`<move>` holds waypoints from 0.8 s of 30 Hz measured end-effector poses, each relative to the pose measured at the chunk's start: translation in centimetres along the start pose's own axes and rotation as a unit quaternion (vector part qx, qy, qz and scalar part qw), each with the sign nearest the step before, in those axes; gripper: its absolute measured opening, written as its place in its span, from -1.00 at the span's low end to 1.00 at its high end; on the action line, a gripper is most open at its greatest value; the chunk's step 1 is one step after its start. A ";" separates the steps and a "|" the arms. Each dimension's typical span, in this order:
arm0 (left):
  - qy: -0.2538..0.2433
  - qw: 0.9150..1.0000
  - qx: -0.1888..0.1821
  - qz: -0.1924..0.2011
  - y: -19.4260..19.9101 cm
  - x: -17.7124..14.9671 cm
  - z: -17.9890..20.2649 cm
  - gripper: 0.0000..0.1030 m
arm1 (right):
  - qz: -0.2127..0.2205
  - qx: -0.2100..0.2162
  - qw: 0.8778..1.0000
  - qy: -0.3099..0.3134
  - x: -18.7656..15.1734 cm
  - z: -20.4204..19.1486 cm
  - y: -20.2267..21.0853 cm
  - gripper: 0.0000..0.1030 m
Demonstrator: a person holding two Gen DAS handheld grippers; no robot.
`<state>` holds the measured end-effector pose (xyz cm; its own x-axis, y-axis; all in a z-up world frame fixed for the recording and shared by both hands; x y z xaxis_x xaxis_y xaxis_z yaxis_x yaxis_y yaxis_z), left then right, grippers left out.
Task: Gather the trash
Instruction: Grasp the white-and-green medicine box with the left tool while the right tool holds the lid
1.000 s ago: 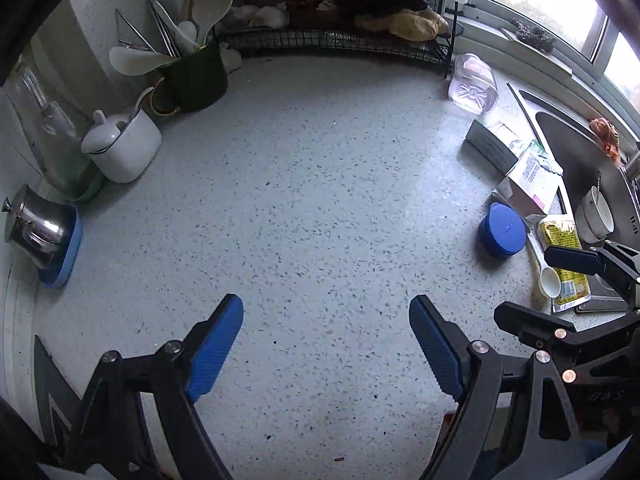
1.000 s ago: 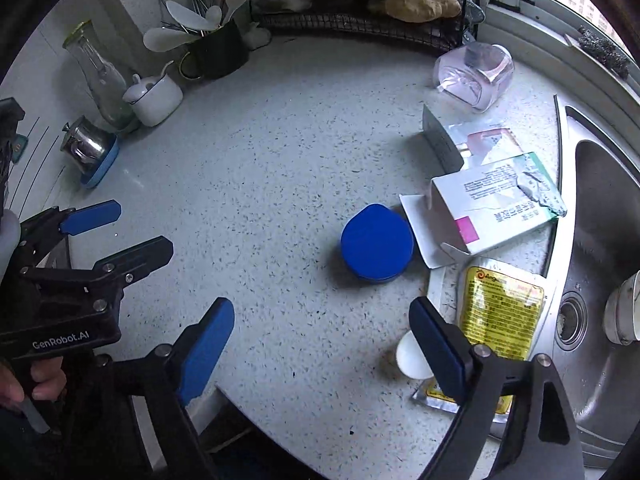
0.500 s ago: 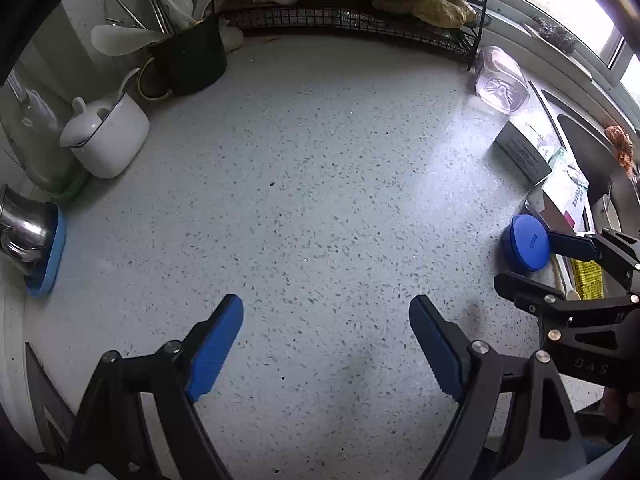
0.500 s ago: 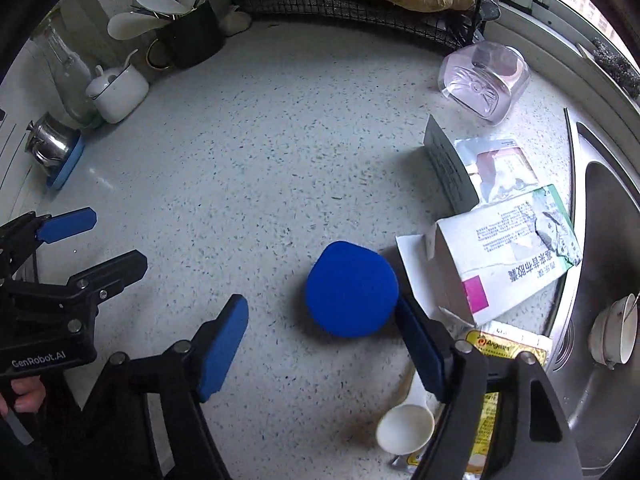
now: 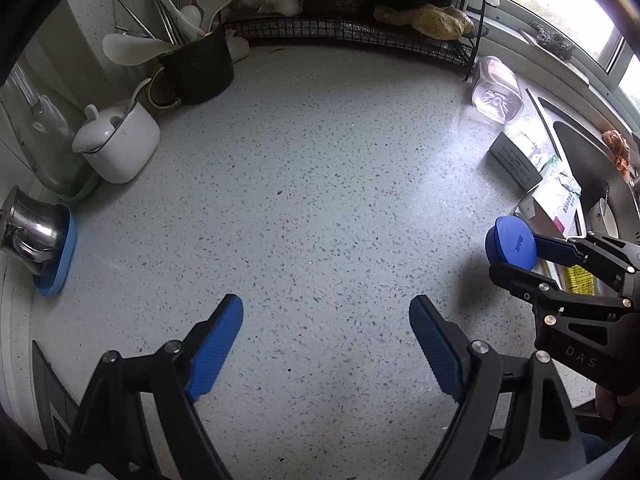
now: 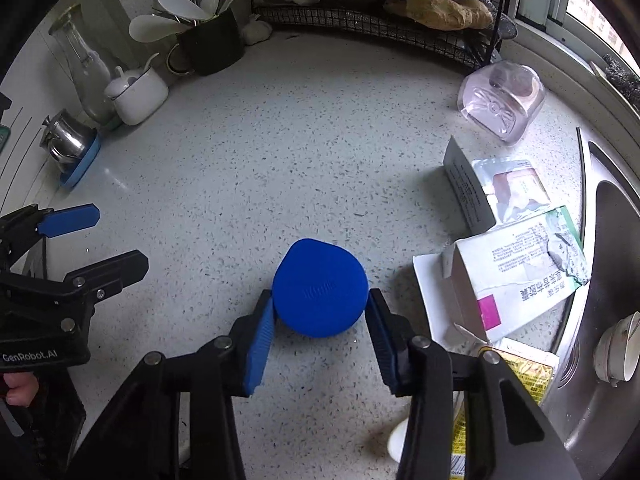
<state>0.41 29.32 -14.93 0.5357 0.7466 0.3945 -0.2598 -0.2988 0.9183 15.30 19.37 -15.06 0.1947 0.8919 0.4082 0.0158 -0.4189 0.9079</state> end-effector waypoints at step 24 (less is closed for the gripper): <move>-0.258 0.950 -0.168 -0.049 -4.2 8.2 20.2 0.63 | 0.046 -0.143 0.965 -0.217 -5.7 15.0 7.6 -0.17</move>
Point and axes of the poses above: each gripper's, at about its wrist camera, not at the fingertips, and y roughly against the way its jaws point, z to its right, x to its top, the point moved 2 cm from there along -y, roughly the way its jaws point, and after that the axes turned 2 degrees about -x, right-handed, at the moved point
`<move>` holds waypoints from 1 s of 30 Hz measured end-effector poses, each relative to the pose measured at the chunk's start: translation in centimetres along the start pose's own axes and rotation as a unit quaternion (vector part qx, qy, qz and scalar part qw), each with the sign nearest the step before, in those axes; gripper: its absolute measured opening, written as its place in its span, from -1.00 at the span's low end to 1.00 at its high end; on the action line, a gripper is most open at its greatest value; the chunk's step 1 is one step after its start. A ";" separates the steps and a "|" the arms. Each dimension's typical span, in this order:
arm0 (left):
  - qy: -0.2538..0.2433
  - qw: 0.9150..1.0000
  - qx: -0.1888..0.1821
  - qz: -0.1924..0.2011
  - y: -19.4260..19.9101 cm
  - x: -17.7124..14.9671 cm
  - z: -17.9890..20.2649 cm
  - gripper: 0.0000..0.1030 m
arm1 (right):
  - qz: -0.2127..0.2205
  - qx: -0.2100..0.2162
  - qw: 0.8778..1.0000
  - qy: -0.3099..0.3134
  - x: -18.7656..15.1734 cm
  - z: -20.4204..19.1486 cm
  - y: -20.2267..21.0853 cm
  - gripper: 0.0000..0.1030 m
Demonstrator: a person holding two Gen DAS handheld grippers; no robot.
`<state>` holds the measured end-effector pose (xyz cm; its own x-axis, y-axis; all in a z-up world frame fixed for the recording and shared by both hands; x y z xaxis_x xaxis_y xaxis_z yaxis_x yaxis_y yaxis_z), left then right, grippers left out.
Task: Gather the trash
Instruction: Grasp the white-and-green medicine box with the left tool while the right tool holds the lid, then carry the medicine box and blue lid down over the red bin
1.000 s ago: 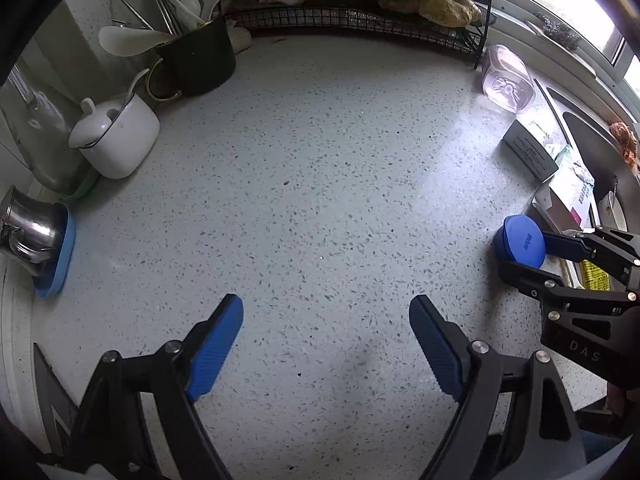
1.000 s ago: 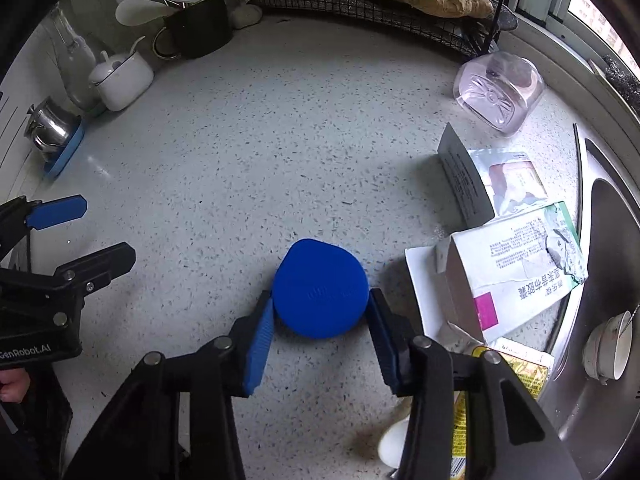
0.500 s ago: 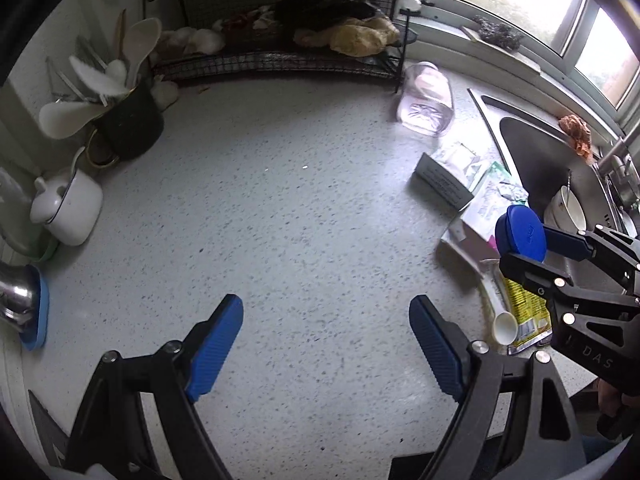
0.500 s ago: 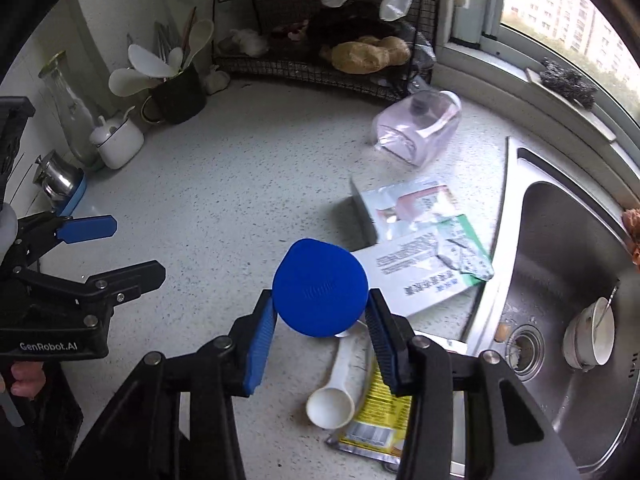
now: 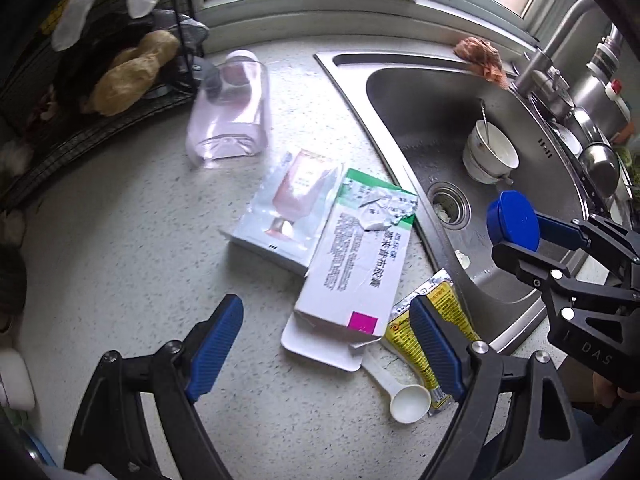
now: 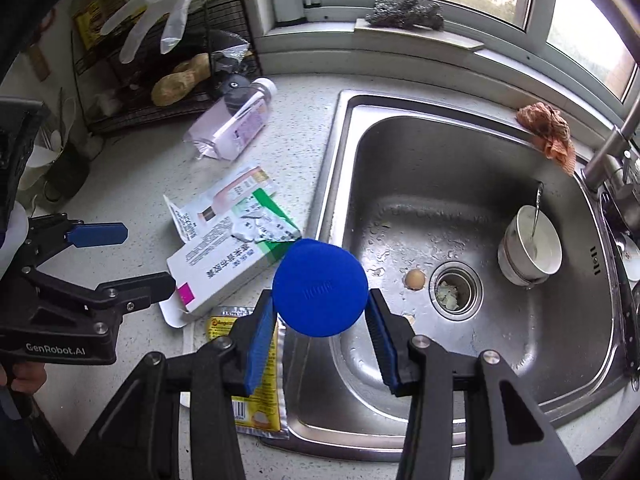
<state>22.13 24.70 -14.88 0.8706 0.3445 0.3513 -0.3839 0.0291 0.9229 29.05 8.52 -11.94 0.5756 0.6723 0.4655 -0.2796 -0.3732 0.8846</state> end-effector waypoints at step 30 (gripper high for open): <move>-0.014 1.000 0.009 0.005 1.0 -0.7 3.0 0.18 | 0.007 0.010 1.000 -0.025 -2.6 2.0 2.2 -0.17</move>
Point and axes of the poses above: each gripper's, at about its wrist camera, not at the fingertips, and y roughly against the way its jaws point, z to its right, x to its top, the point moved 2 cm from there along -y, roughly the way its jaws point, and after that the axes turned 2 degrees about -x, right-handed, at the moved point
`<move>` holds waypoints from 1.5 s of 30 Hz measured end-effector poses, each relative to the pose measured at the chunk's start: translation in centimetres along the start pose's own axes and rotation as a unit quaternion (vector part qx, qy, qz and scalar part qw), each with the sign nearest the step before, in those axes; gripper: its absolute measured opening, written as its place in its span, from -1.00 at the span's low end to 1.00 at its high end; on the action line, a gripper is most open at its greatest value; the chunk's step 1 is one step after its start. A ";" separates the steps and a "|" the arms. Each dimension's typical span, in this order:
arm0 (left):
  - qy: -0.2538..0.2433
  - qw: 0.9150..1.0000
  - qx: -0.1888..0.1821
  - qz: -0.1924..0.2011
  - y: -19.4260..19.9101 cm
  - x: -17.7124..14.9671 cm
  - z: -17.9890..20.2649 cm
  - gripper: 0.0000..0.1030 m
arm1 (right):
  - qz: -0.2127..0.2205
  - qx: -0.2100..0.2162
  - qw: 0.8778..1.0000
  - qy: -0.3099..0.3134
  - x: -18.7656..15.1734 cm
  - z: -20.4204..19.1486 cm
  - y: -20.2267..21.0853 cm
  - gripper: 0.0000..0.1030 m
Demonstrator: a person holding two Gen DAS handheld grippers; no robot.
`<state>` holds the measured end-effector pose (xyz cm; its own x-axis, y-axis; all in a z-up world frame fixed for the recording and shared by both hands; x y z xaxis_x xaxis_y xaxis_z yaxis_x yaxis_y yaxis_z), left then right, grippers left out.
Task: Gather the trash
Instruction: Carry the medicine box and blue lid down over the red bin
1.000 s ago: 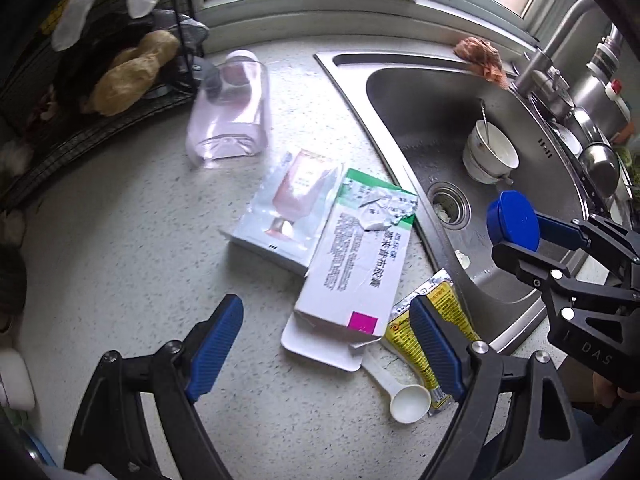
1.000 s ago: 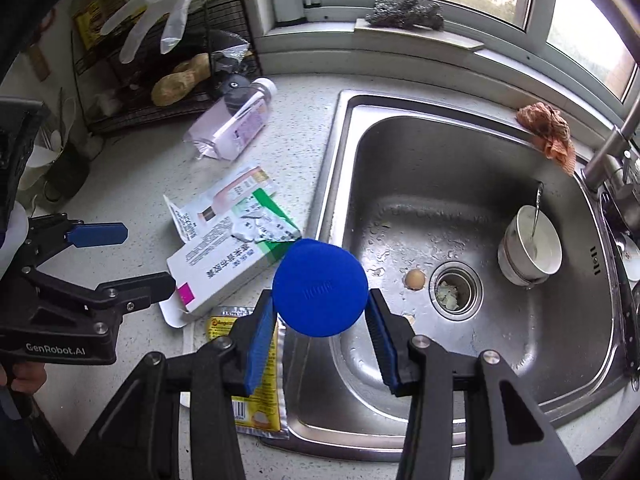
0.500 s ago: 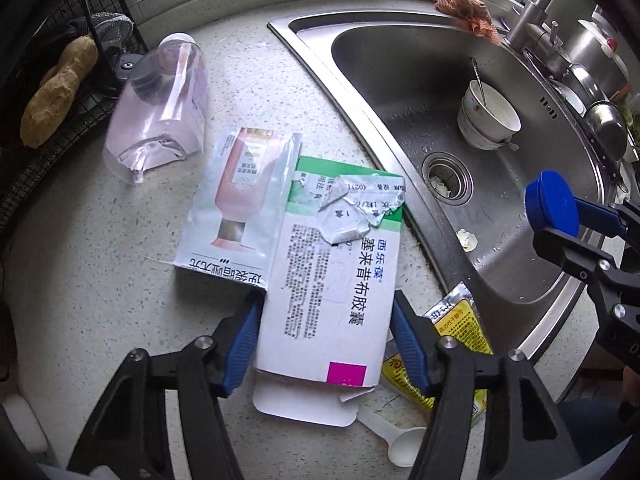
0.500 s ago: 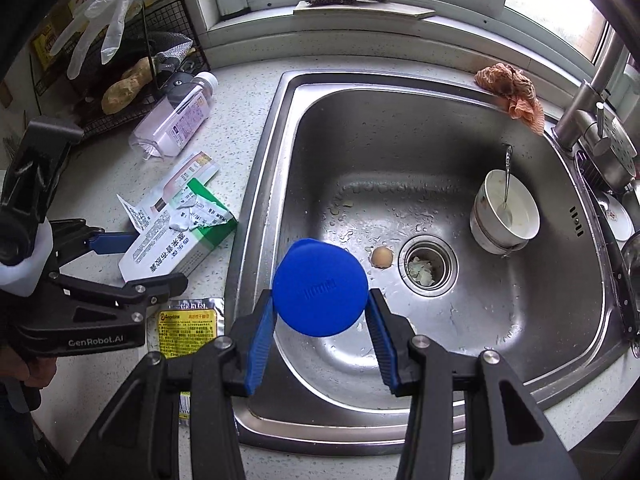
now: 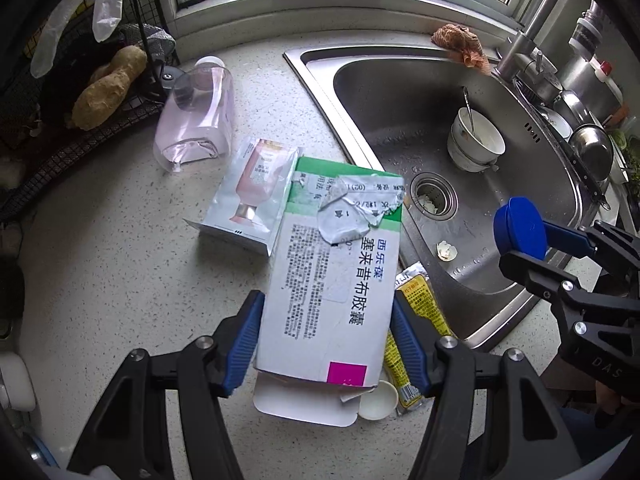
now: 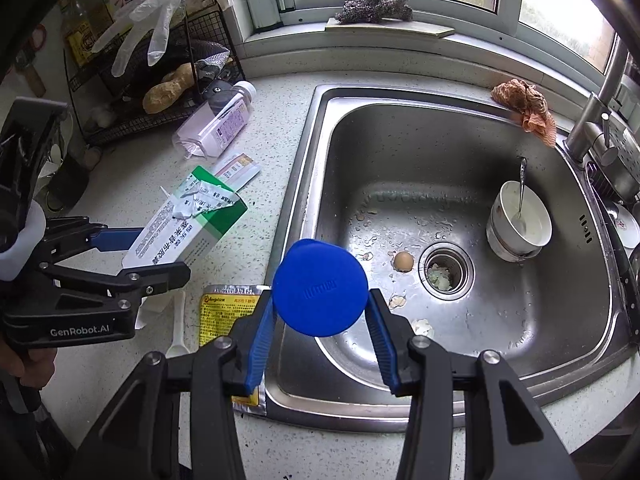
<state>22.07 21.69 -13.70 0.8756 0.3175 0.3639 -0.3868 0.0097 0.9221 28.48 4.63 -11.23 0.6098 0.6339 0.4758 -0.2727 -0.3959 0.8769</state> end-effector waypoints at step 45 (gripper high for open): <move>-0.128 0.981 -0.095 -0.110 -14.3 -22.6 30.3 0.18 | -0.057 -0.027 0.993 -0.103 -30.6 14.7 1.0 -0.17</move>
Point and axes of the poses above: each gripper's, at about its wrist camera, not at the fingertips, and y roughly against the way its jaws point, z to its right, x to its top, the point moved 2 cm from there along -y, roughly the way its jaws point, and after that the axes turned 2 degrees about -x, right-handed, at the moved point
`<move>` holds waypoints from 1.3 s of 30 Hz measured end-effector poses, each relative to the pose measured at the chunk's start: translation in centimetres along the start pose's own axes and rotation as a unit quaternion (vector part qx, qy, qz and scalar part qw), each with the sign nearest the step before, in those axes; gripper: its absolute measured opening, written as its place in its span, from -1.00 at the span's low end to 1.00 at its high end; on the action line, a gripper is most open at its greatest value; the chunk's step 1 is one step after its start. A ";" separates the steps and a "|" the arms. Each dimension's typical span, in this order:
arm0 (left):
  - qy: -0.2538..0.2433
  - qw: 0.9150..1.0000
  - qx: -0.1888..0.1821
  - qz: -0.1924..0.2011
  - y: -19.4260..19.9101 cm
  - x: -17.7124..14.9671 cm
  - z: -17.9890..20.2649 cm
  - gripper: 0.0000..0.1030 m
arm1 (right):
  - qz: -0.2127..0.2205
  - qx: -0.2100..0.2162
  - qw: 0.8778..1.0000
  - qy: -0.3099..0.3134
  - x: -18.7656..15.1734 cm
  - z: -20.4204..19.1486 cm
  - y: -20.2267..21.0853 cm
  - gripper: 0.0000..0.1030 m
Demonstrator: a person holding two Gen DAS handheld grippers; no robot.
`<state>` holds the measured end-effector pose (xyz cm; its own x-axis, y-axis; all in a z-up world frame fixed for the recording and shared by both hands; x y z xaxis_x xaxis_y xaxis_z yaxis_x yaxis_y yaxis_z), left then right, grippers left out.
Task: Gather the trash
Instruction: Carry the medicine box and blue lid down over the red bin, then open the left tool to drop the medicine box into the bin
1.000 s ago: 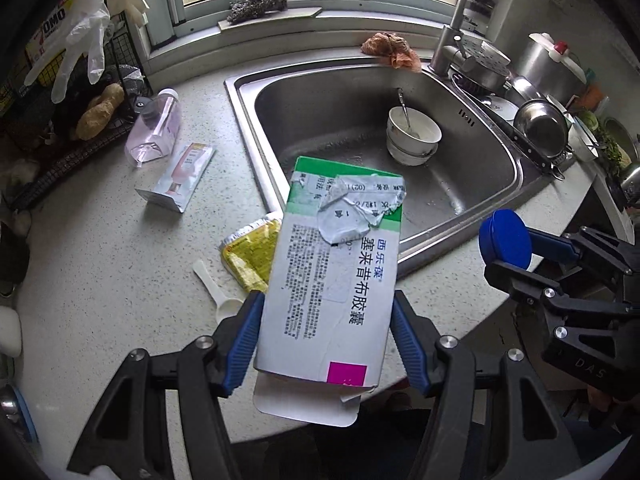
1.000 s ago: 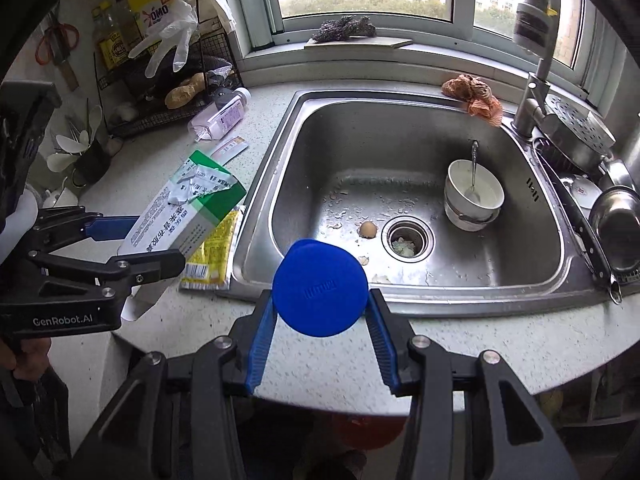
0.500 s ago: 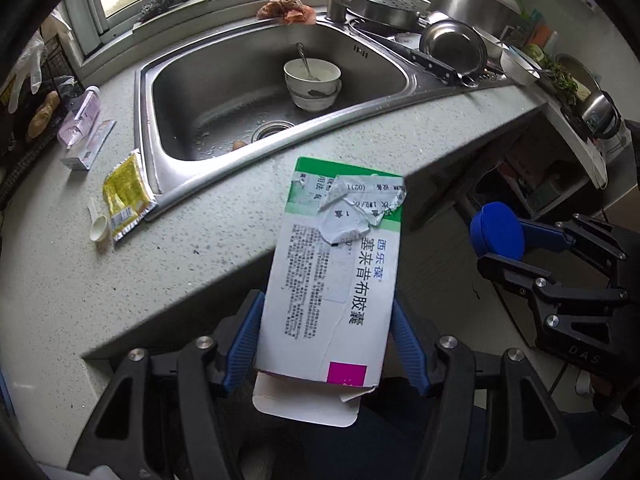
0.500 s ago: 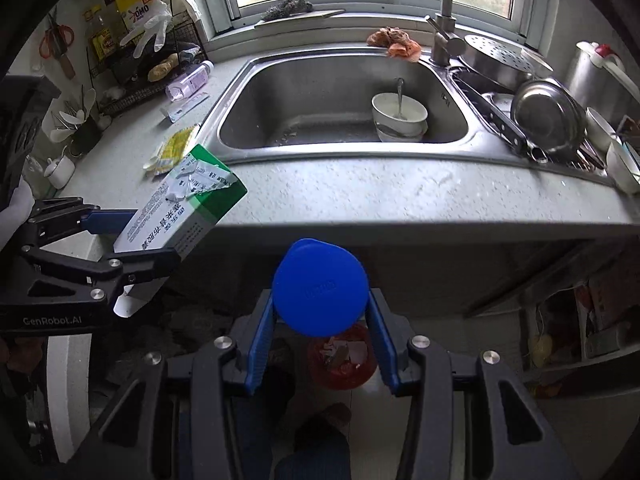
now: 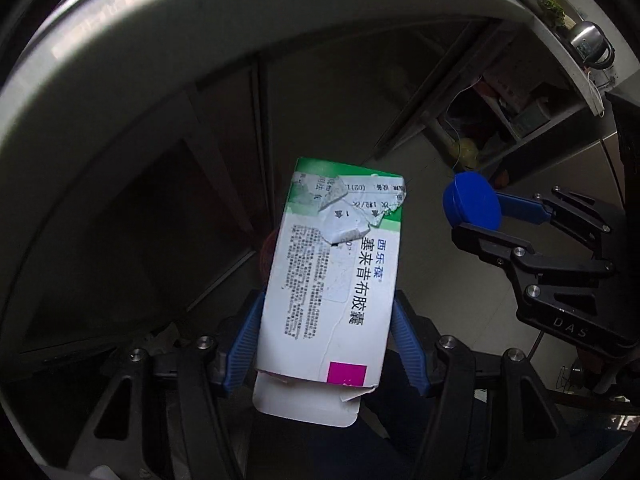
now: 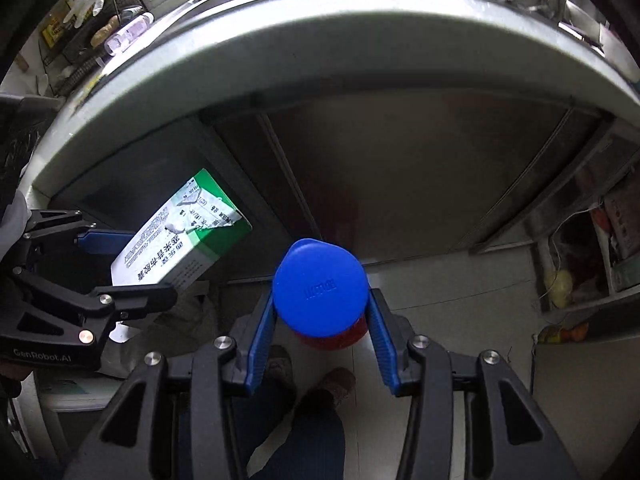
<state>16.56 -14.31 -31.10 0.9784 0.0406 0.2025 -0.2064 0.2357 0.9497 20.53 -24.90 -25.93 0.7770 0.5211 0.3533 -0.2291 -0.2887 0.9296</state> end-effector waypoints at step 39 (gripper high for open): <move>0.002 0.996 0.069 -0.050 -26.0 -1.1 -7.3 0.62 | -0.075 0.013 0.997 -0.026 -8.3 3.9 -27.4 -0.17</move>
<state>20.92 -13.36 -57.79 0.9941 0.0269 0.1048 -0.1071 0.1034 0.9889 22.65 -24.41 -54.75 0.8311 0.5177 0.2032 -0.0929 -0.2310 0.9685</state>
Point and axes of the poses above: each gripper's, at about its wrist camera, not at the fingertips, and y roughly against the way its jaws point, z to its right, x to its top, the point moved 2 cm from there along -y, roughly the way its jaws point, and after that the axes turned 2 degrees about -x, right-handed, at the moved point
